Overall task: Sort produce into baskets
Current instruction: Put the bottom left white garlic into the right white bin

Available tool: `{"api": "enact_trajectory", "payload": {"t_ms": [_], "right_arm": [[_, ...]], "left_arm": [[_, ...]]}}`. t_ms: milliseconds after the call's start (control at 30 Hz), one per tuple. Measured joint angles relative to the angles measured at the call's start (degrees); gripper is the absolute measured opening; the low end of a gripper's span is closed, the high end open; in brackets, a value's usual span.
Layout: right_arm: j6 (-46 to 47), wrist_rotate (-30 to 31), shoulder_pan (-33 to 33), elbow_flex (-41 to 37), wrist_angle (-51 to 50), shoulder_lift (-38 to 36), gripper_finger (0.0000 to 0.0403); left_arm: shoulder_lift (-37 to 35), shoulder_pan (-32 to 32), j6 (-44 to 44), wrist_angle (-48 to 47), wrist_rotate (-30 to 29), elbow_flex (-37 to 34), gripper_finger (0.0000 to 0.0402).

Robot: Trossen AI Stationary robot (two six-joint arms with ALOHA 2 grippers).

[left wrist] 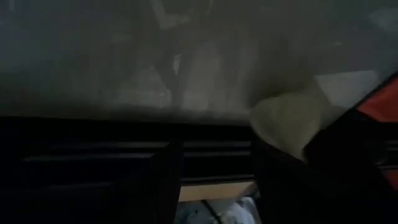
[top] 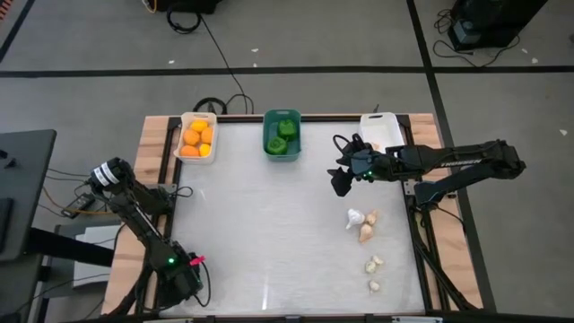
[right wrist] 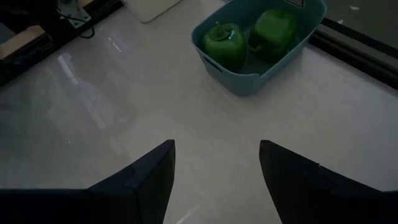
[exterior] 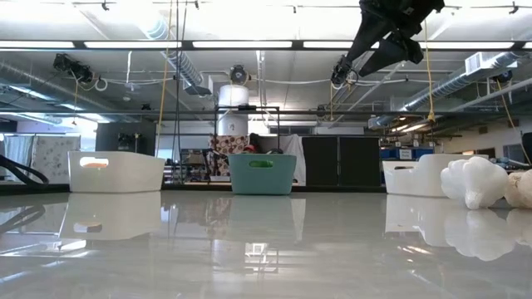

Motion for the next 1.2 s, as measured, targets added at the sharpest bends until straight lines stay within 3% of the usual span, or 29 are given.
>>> {"api": "enact_trajectory", "payload": {"t_ms": [267, 433, 600, 733, 967, 1200], "right_arm": [[0.5, 0.0, 0.0, 0.0, 0.0, 0.0, 0.0244], [0.5, 0.0, 0.0, 0.0, 0.0, 0.0, 0.0244], [0.5, 0.0, 0.0, 0.0, 0.0, 0.0, 0.0244], [1.5, 0.0, 0.1, 0.0, 0.0, 0.0, 0.0244], [1.7, -0.1, 0.6, 0.0, 0.0, 0.0, 0.0244], [2.0, -1.3, 0.6, 0.0, 0.0, 0.0, 0.0244]], "left_arm": [[-1.0, 2.0, 0.5, -2.1, -1.1, 0.3, 0.0192], [-2.8, 3.4, 0.7, -2.3, -5.2, 3.0, 0.0192], [-3.1, 2.7, 0.6, 4.2, -9.8, 5.1, 0.0195], [-2.6, 1.3, -0.8, 9.0, -13.6, 5.1, 0.0230], [0.4, -1.0, 0.5, 0.4, -11.9, 4.9, 0.0322], [3.8, -3.1, 2.3, 3.2, -10.4, 4.9, 0.0330]]}}
